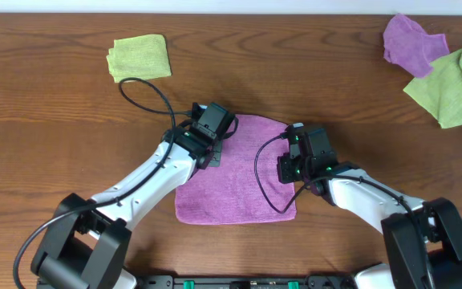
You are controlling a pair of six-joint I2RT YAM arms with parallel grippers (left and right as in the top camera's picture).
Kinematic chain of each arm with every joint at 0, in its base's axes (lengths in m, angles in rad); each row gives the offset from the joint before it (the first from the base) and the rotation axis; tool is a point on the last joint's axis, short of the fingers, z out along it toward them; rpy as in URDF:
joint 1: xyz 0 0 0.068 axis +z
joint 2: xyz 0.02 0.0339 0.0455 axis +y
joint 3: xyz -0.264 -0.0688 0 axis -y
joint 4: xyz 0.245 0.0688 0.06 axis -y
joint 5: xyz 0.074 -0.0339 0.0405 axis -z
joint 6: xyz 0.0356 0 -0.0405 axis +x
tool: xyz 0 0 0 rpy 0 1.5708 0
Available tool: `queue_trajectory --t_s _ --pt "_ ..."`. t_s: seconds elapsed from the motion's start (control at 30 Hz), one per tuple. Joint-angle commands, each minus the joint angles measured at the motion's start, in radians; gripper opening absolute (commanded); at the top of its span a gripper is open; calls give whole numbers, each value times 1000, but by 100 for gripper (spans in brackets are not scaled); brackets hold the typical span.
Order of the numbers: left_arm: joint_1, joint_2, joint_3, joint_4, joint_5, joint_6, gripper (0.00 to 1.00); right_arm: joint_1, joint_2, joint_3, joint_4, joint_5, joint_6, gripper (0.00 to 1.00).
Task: Fold the cloth
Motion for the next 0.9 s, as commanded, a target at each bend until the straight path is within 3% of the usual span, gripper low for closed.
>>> queue_trajectory --t_s 0.0,0.1,0.4,0.53,0.6,0.87 --pt "8 -9 23 -20 -83 40 28 -2 31 -16 -25 76 20 1" --pt "21 -9 23 -30 -88 40 28 -2 31 -16 -24 76 20 2" --pt "34 18 22 48 223 93 43 23 31 -16 -17 73 20 1" --pt "52 60 22 92 240 139 47 33 31 -16 -11 73 19 1" --pt "75 84 23 115 256 185 54 35 31 -16 -11 72 19 2" --pt "221 156 23 152 465 224 53 36 31 -16 -11 73 17 2"
